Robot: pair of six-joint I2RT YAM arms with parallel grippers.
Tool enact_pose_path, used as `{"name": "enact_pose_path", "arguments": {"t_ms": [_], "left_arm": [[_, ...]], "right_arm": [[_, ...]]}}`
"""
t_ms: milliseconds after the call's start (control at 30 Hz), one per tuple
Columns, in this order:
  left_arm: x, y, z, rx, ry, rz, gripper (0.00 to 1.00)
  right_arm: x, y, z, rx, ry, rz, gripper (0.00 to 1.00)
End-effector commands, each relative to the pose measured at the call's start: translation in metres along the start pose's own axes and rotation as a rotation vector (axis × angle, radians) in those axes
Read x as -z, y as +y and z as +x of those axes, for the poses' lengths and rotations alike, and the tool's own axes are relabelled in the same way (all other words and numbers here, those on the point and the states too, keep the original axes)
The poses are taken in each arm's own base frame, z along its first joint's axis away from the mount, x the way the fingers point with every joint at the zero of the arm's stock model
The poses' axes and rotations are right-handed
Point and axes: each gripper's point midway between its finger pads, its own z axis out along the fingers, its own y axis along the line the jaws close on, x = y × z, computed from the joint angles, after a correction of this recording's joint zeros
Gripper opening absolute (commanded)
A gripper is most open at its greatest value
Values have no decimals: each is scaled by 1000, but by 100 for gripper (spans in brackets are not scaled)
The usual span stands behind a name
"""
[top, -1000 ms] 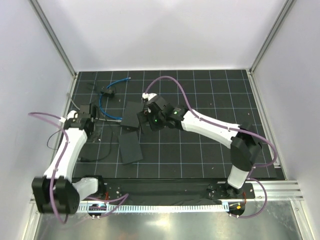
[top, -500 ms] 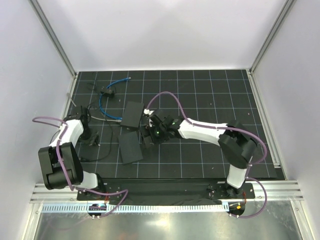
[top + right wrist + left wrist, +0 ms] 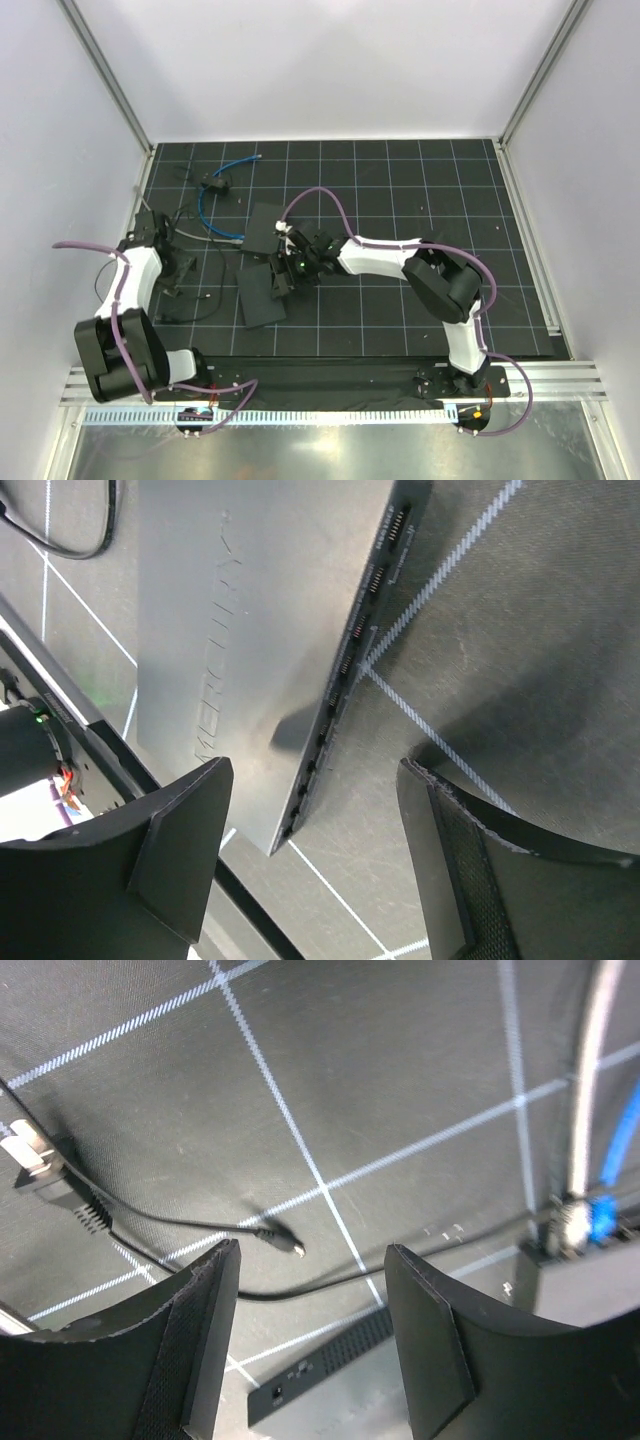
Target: Pull the plug from the switch port
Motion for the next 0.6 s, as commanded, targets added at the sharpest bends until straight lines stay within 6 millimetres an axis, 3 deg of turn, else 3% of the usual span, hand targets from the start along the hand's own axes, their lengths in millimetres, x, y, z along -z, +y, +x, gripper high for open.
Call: {"name": "enact_pose_path", "arguments": {"t_ms": [0, 167, 267, 367, 400, 433, 567], "left_arm": [[28, -11, -14, -17, -54, 83, 64], [55, -30, -22, -53, -99, 224, 61], [69, -45, -11, -78, -54, 342, 54], [68, -43, 20, -55, 46, 387, 38], [67, -43, 28, -49, 63, 400, 28], [63, -37, 46, -59, 87, 405, 24], [54, -21, 77, -117, 91, 353, 11]], "right_arm": [[-6, 17, -4, -9, -7, -43, 74], [-10, 31, 4, -18, -5, -57, 72], [-8, 26, 5, -26, -20, -14, 72], [1, 20, 3, -21, -51, 26, 72], [2, 18, 2, -4, -55, 37, 72], [4, 16, -3, 9, -68, 55, 72], [11, 9, -12, 57, -46, 83, 72]]}}
